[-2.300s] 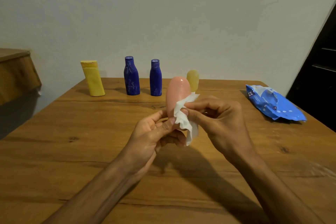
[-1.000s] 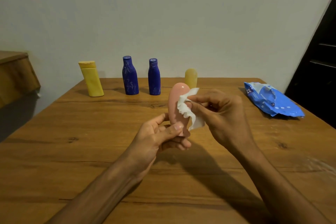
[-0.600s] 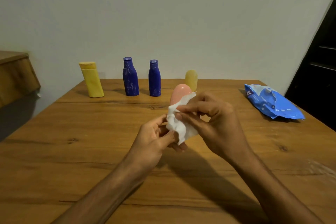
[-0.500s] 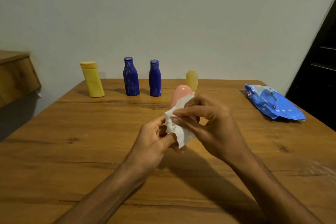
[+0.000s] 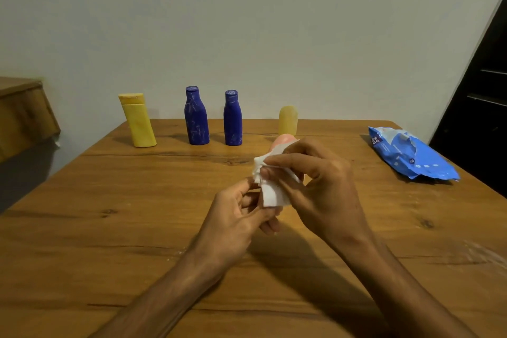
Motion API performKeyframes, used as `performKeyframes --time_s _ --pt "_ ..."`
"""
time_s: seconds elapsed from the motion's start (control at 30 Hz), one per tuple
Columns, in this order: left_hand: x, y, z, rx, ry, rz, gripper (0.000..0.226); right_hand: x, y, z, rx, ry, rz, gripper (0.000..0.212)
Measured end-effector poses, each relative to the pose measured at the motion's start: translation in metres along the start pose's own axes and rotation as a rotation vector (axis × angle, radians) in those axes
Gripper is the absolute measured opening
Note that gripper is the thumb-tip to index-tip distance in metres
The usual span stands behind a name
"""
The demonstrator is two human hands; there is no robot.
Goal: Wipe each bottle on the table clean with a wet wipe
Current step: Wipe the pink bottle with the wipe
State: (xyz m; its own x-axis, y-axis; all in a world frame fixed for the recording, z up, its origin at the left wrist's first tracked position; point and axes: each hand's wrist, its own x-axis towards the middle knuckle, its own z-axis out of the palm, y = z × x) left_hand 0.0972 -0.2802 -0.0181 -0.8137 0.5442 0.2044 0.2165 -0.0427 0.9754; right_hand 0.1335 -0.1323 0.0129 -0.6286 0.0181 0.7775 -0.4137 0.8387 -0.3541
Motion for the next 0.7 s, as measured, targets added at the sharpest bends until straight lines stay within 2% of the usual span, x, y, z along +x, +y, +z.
performKeyframes --time_s 0.17,0.37,0.53,0.6,0.7 --pt "-0.003 0.0 0.003 -0.008 -0.046 0.003 0.036 0.003 0.003 -0.006 -0.006 0.157 0.07 0.021" --pt "-0.002 0.0 0.002 -0.024 -0.056 -0.001 0.039 0.004 0.003 -0.007 0.012 0.02 0.055 0.022" --pt "-0.003 0.001 0.005 -0.071 -0.076 -0.037 0.049 0.007 0.009 -0.011 0.015 0.243 0.097 0.018" --pt "-0.003 0.002 0.004 -0.092 -0.069 -0.04 0.045 0.006 0.007 -0.011 0.049 0.195 0.099 0.018" --pt "-0.001 0.005 -0.001 -0.163 -0.047 -0.067 0.042 0.003 0.006 -0.009 0.116 -0.006 0.073 0.019"
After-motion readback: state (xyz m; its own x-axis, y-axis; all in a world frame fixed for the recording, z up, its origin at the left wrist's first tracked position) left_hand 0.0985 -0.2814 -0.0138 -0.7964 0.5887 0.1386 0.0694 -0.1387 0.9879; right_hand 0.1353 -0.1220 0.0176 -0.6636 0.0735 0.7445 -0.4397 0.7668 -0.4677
